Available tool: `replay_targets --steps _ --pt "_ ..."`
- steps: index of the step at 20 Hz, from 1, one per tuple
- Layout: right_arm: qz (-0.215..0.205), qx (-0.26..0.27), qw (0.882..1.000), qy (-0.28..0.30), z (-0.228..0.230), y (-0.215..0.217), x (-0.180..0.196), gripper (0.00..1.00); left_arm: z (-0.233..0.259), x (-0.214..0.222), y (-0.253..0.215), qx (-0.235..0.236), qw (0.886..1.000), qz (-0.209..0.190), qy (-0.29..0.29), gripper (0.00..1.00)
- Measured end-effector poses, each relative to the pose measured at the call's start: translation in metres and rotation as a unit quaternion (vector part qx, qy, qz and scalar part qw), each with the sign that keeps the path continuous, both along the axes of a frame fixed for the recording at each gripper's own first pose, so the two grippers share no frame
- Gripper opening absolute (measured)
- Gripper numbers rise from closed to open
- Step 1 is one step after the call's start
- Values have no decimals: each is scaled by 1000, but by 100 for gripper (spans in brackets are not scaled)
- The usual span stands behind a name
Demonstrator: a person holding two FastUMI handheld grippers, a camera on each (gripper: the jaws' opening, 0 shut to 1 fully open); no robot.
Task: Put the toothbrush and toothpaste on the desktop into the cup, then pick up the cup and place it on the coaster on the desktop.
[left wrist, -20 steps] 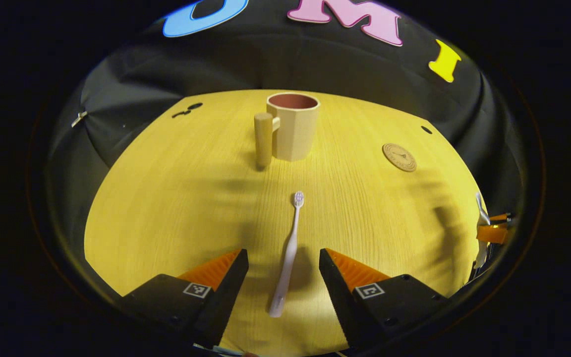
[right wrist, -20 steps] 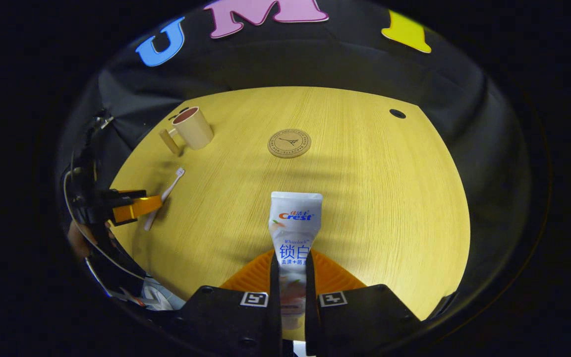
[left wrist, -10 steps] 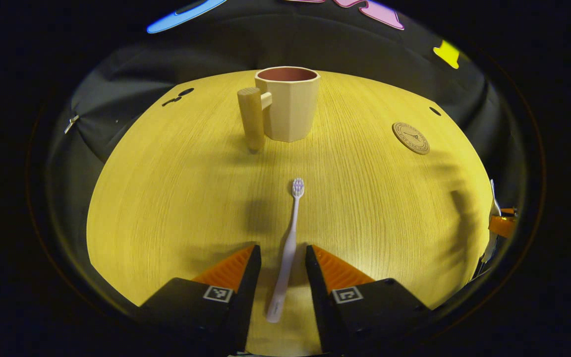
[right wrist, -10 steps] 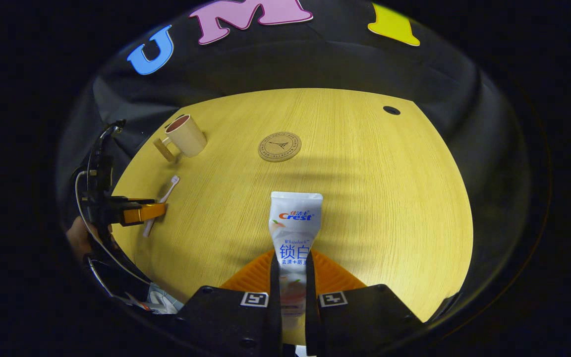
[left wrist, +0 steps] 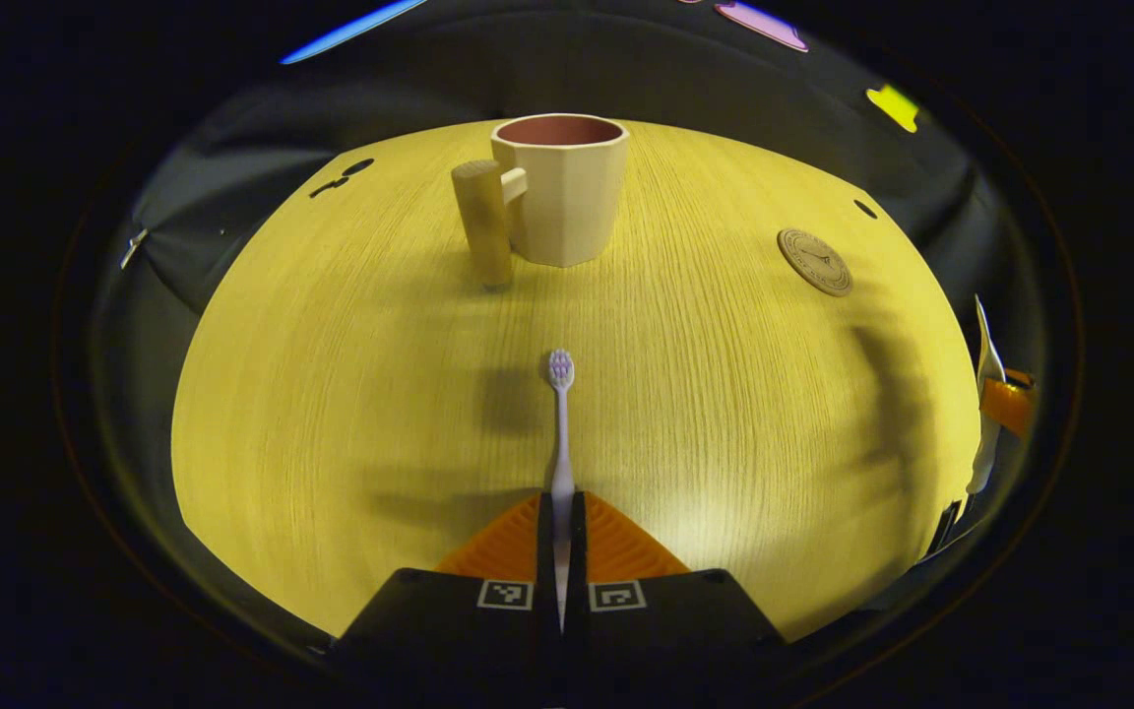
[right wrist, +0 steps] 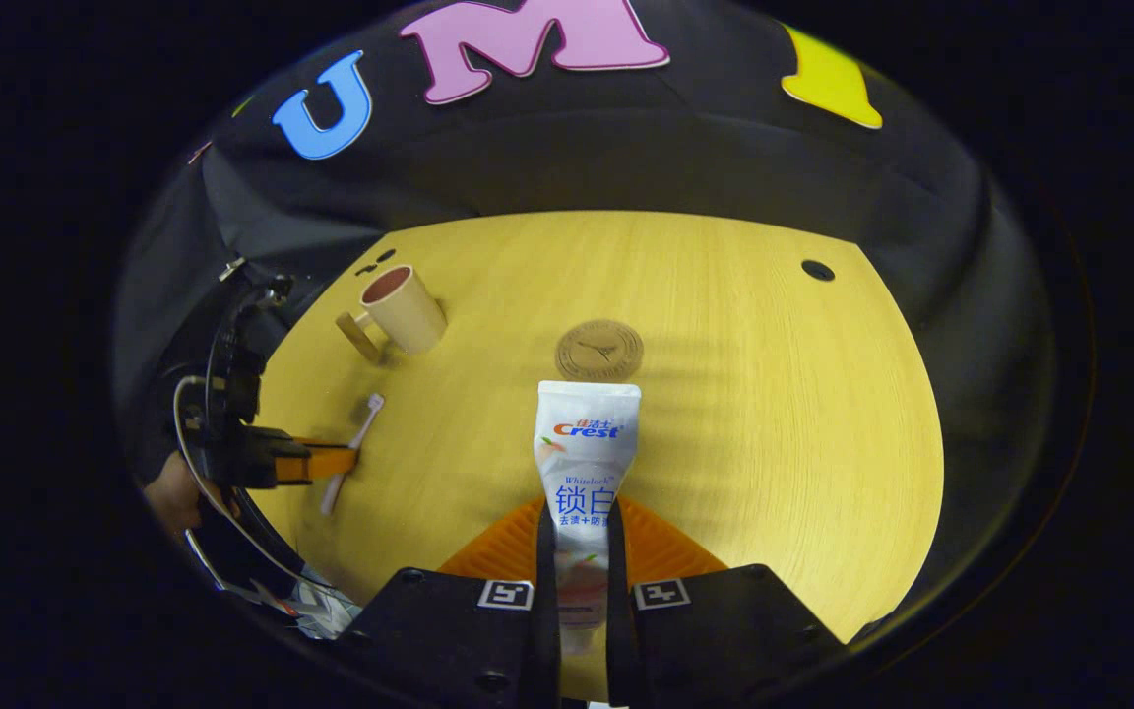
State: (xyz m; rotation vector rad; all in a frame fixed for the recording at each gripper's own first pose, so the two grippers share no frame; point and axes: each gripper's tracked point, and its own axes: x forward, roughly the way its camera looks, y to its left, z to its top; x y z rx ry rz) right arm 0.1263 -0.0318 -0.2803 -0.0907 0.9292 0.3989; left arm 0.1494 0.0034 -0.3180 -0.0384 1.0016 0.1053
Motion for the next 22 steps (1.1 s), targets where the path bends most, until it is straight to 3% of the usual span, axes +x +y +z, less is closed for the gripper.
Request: replay_targets --steps 4,12,18,22 --pt "24 14 999 -37 28 43 25 22 11 -8 -4 -43 998 8 -40 6" --pt "61 75 990 -104 75 152 71 22 59 -31 19 -67 990 18 -121 6" --pt "38 139 977 -155 96 218 111 22 117 -53 73 -45 979 47 -195 6" --pt "32 171 966 -190 102 263 141 22 142 -64 107 -63 968 80 -229 6"
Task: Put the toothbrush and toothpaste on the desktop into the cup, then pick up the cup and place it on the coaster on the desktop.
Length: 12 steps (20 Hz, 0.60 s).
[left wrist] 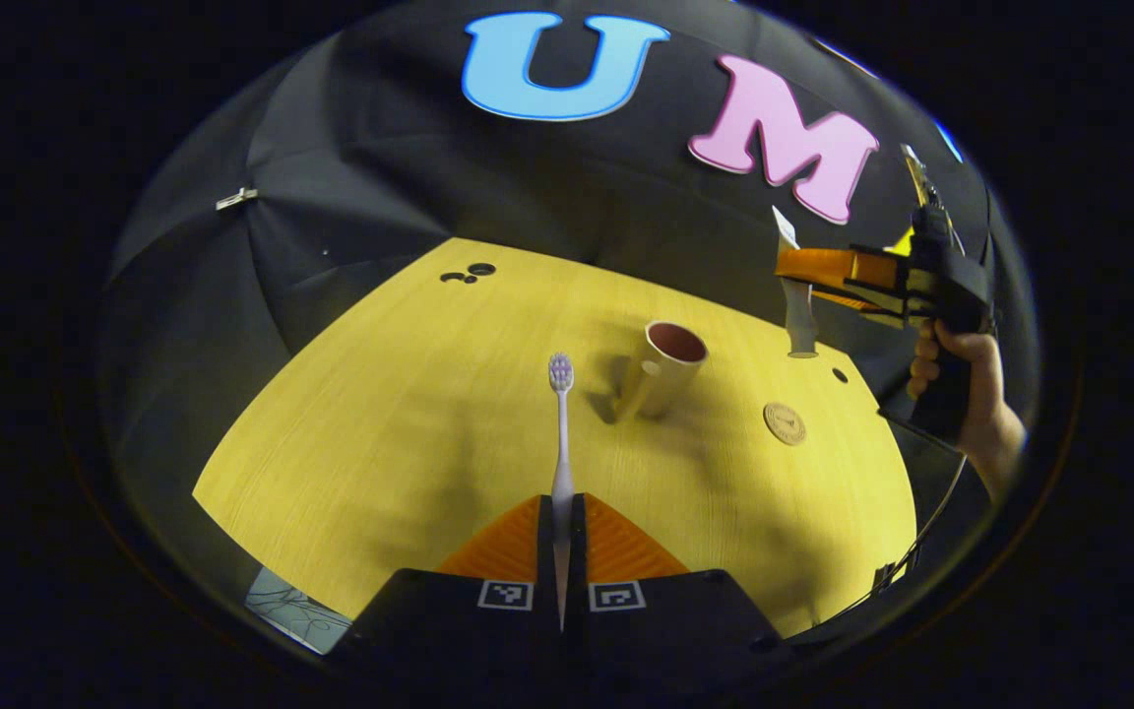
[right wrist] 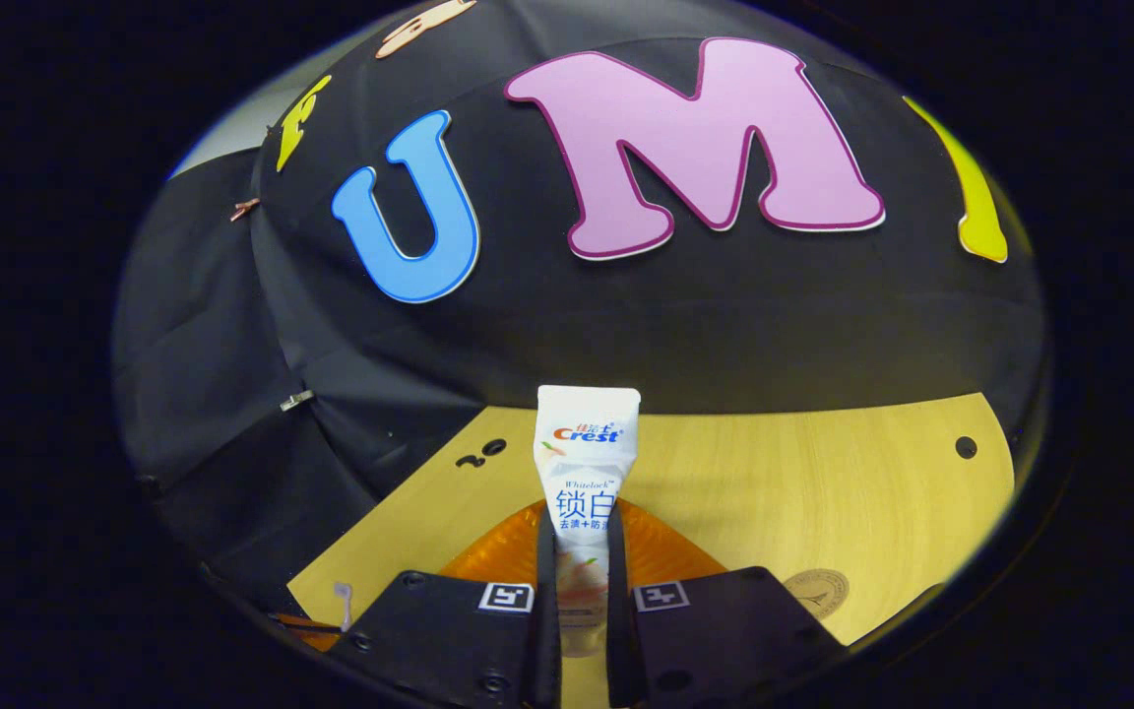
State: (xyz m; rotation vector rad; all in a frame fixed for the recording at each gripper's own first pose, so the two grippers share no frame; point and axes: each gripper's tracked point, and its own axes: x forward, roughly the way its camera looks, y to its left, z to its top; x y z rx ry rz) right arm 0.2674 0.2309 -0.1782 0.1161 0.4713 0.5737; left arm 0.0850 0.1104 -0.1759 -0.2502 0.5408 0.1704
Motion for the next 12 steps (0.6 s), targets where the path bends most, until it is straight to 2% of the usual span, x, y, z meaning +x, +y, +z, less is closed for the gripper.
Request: replay_targets --steps 5,7,10,12 --pt "8 4 999 -37 -15 45 30 22 12 -6 33 -7 998 27 -54 6" --pt "11 6 999 -37 -28 59 36 22 16 -13 30 -10 997 27 -72 6" --pt "31 -9 998 -60 -44 73 42 22 26 -11 47 -1 992 58 -108 6" --pt "34 -17 996 -76 -54 76 46 22 25 -8 59 -17 990 69 -123 6"
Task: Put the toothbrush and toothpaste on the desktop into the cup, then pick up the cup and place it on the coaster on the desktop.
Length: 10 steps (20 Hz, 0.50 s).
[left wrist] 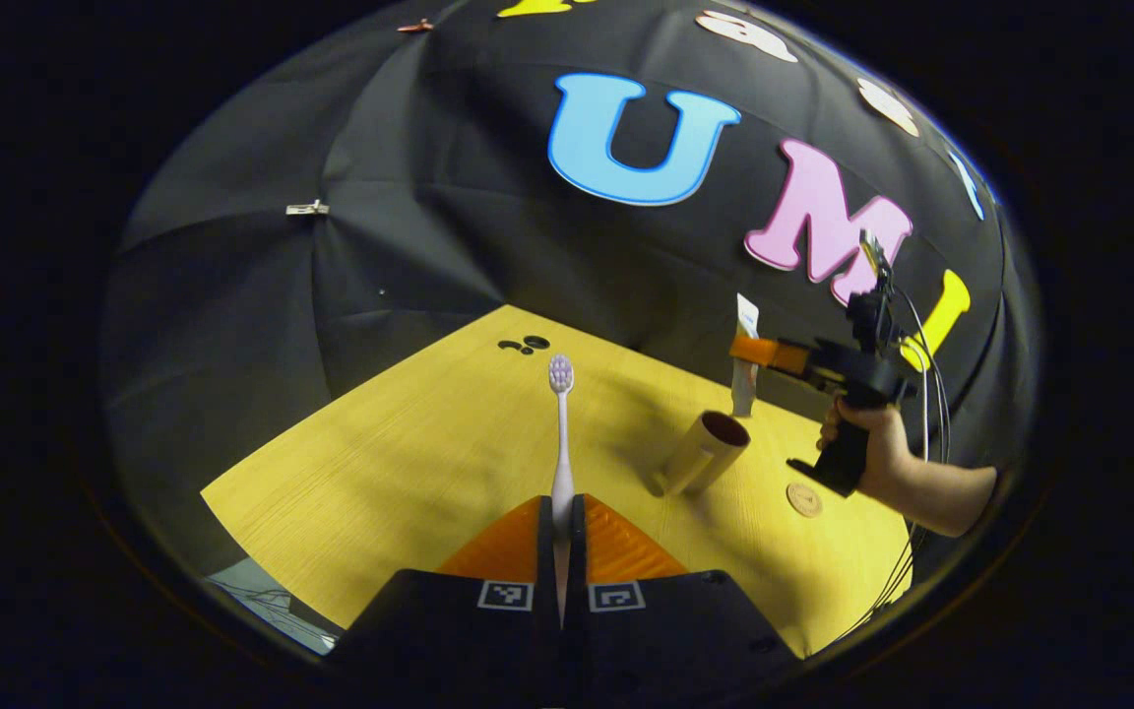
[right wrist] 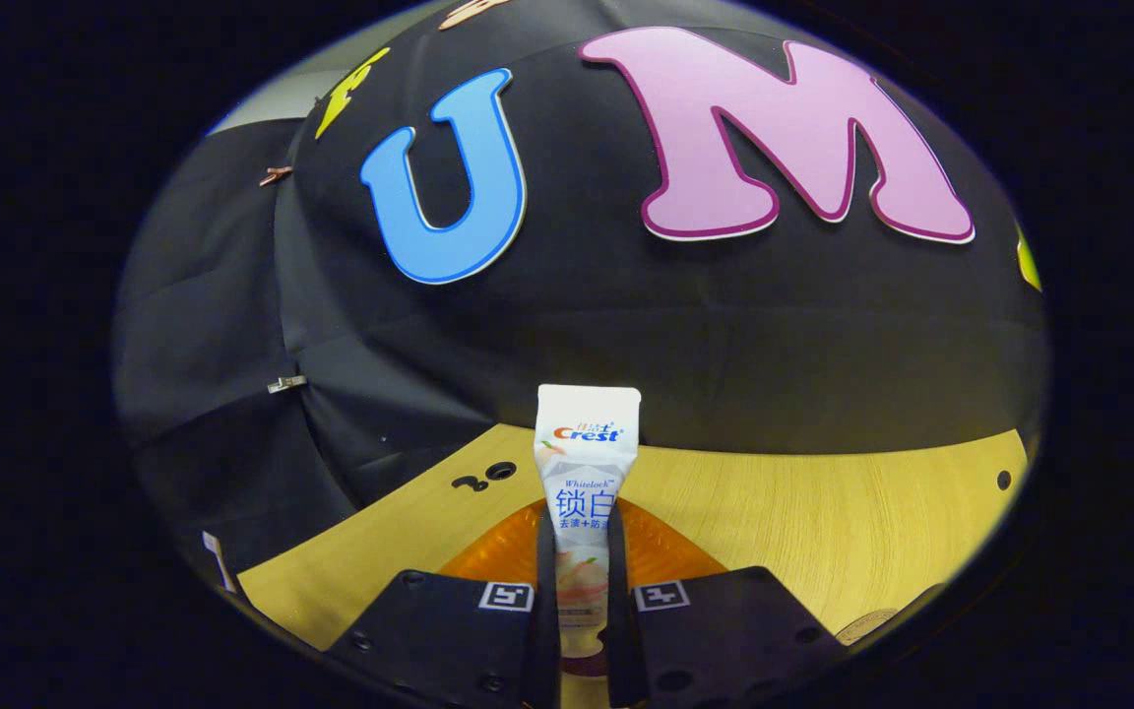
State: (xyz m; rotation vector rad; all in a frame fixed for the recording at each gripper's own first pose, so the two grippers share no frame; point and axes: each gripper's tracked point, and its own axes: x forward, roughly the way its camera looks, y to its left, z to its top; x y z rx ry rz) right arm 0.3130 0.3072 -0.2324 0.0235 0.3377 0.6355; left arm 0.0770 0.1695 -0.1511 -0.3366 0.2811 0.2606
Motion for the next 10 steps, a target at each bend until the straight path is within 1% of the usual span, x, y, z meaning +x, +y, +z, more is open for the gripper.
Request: replay_targets --steps 2,4,5,6,7,8,10 --pt "5 -12 1000 -3 -14 2 0 22 -2 3 9 -4 1000 4 -6 6" --pt "19 -27 999 -9 -26 4 -3 24 2 4 14 5 1000 12 -13 6" --pt "23 -34 999 -17 -29 3 -4 12 2 7 14 8 1000 9 -16 6" --pt "24 -39 999 -23 -32 0 -5 25 2 9 13 10 1000 7 -17 11" --pt "24 -41 999 -23 -36 -2 -7 38 -1 12 12 10 1000 3 -16 6" --pt "23 -41 999 -16 -42 -4 -10 27 -2 15 10 10 1000 0 -14 6" --pt "22 -40 999 4 -54 -11 -19 29 -1 20 4 11 1000 -6 -15 6"
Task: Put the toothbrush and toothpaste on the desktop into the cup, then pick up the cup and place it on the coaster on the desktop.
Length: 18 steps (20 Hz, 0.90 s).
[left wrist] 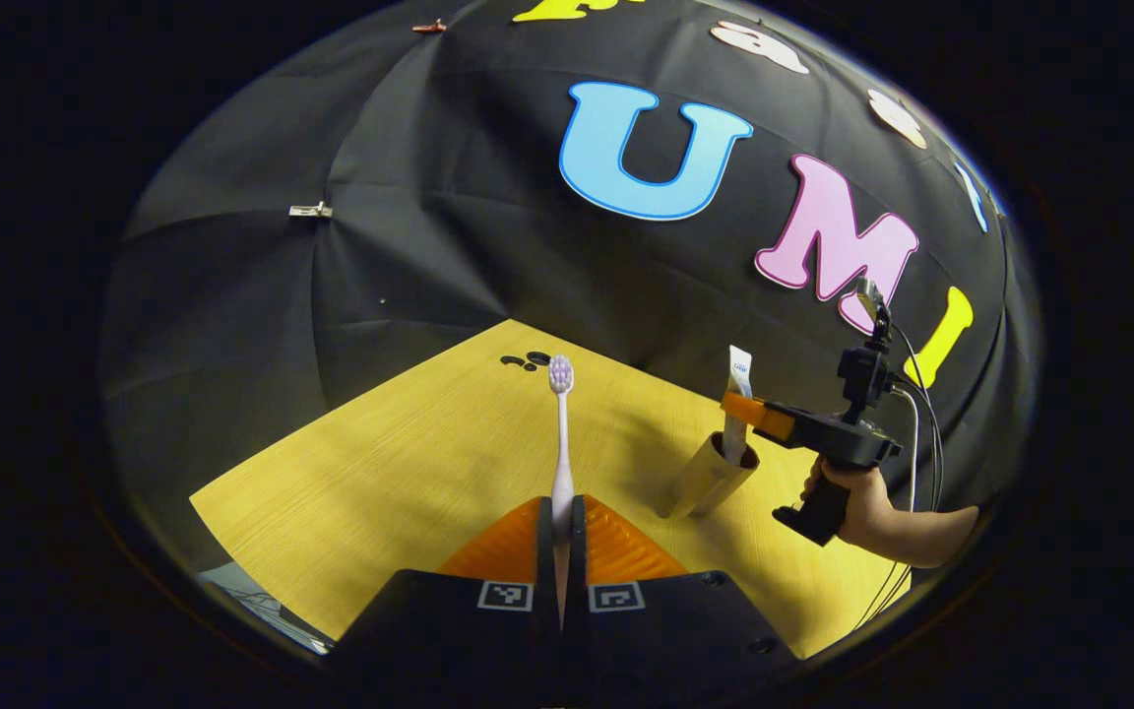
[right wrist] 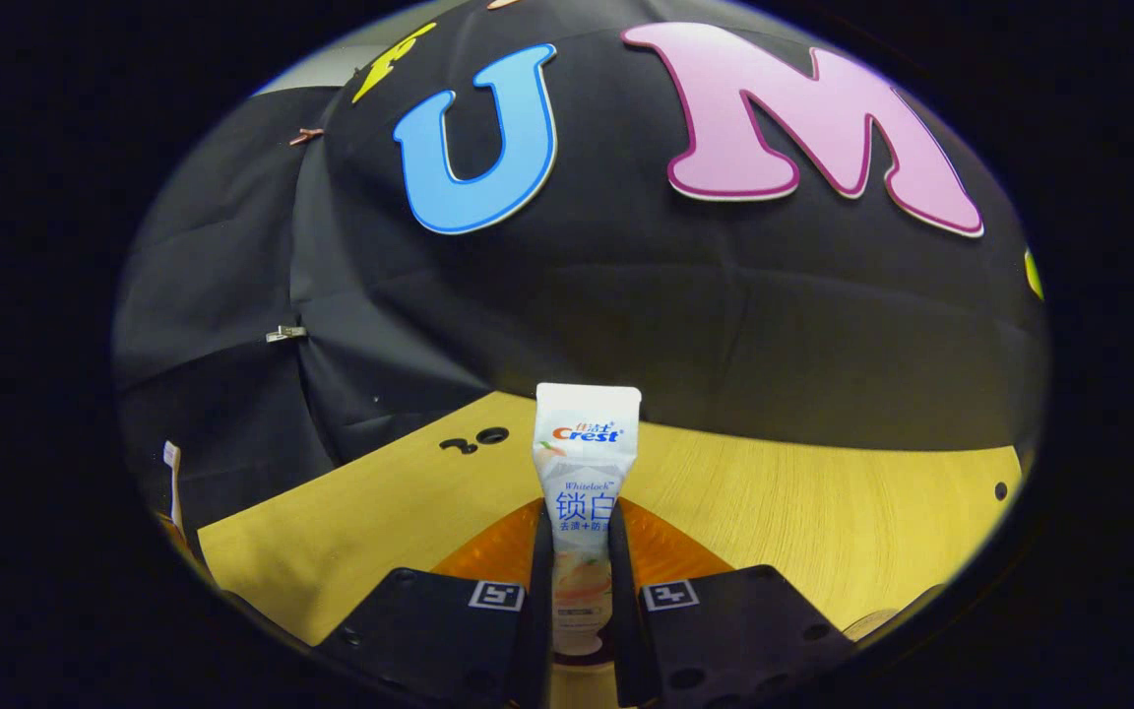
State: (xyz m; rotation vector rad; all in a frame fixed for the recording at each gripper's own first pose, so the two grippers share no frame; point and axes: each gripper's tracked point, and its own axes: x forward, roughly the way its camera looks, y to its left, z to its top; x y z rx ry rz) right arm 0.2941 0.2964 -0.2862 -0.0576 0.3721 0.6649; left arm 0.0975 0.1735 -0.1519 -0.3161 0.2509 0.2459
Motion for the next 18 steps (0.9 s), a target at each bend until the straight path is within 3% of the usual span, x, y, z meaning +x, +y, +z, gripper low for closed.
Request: replay_targets --steps 1,2,4,5,6,9,10,11,12,18 --pt "-1 1 1000 6 -4 -3 -3 42 0 3 -4 2 1000 -3 -1 6" --pt "1 3 1000 11 -5 -7 -9 37 0 6 -7 2 1000 -7 0 6" --pt "5 8 1000 19 -5 -15 -18 48 -3 10 -16 5 1000 -15 1 6" --pt "5 16 1000 21 -1 -18 -21 55 -5 11 -22 4 1000 -22 2 6" --pt "2 21 1000 21 5 -23 -24 72 -5 13 -27 4 1000 -26 1 6" --pt "-13 42 999 17 31 -47 -31 85 2 27 -43 5 999 -41 -13 6" --pt "-22 44 999 12 38 -59 -32 99 8 34 -50 4 999 -49 -22 6" --pt "-29 44 999 4 44 -73 -33 84 15 42 -57 4 998 -57 -34 6" --pt "-35 37 999 -8 47 -87 -33 98 23 51 -65 4 997 -68 -46 6" --pt "-100 1 995 -29 52 -182 -25 98 69 109 -105 13 987 -112 -117 6"
